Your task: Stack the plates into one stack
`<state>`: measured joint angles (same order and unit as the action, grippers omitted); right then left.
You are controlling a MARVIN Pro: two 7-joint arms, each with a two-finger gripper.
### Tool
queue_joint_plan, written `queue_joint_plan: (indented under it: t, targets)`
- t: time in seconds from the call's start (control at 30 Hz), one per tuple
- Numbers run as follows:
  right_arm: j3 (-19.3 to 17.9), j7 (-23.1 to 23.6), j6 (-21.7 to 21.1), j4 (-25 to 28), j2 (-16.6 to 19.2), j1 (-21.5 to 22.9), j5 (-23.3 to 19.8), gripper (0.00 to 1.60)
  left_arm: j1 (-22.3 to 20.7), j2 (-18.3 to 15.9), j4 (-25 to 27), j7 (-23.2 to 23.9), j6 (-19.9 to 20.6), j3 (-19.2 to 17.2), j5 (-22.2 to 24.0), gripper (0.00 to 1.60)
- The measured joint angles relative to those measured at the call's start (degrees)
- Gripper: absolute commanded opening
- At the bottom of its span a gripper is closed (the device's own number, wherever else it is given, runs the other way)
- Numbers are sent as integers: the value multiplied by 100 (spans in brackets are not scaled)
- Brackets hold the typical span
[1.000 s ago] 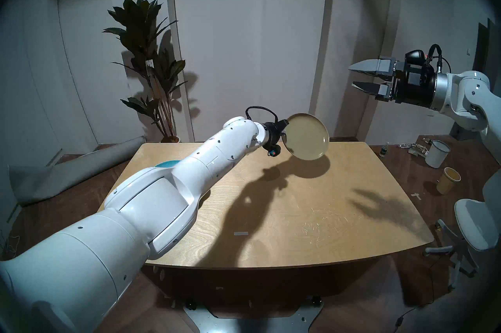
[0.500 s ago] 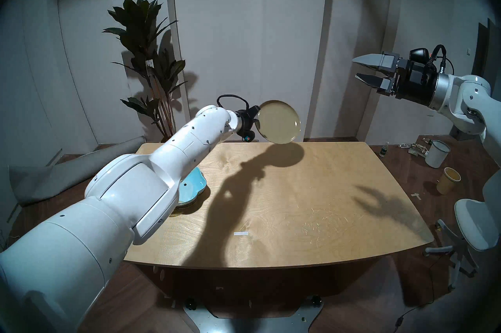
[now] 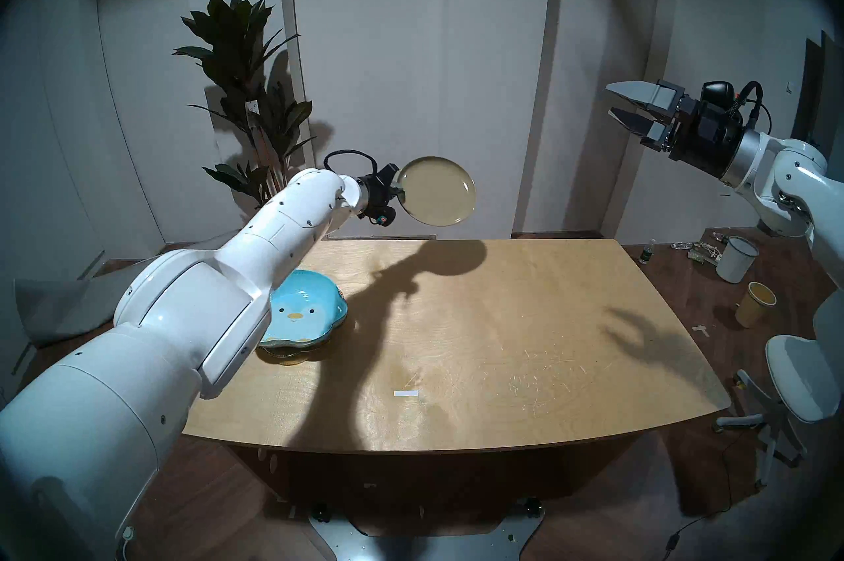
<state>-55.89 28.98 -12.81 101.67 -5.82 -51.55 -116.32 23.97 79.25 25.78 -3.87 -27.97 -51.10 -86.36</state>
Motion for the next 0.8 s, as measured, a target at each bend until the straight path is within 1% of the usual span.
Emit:
queue_joint_plan:
  t: [0.13, 0.2, 0.23, 0.33, 0.37, 0.4, 0.47, 0.53, 0.8]
  targets:
    - [40, 192, 304, -32, 0, -84, 28, 160, 0, -192, 3, -124, -246, -94, 79, 0]
    - [78, 336, 528, -66, -2, -150, 43, 160, 23, -339, 0, -210, -456, -143, 122, 0]
    - [83, 358, 560, -71, -3, -159, 45, 160, 28, -361, -1, -222, -488, -149, 128, 0]
    - [125, 585, 865, -118, -25, -246, 57, 160, 90, -592, -18, -339, -823, -184, 167, 0]
    - [128, 609, 899, -122, -29, -254, 58, 160, 97, -614, -19, -350, -857, -186, 169, 0]
    - [141, 705, 1038, -138, -47, -289, 62, 160, 123, -708, -23, -393, -1000, -191, 178, 0]
    - [153, 805, 1168, -152, -65, -320, 64, 160, 142, -795, -23, -431, -1144, -193, 181, 0]
    - [175, 973, 1397, -173, -96, -377, 66, 160, 158, -937, -21, -495, -1392, -195, 184, 0]
    - [254, 1561, 2130, -217, -209, -590, 66, 160, 108, -1329, 87, -723, -2211, -259, 228, 0]
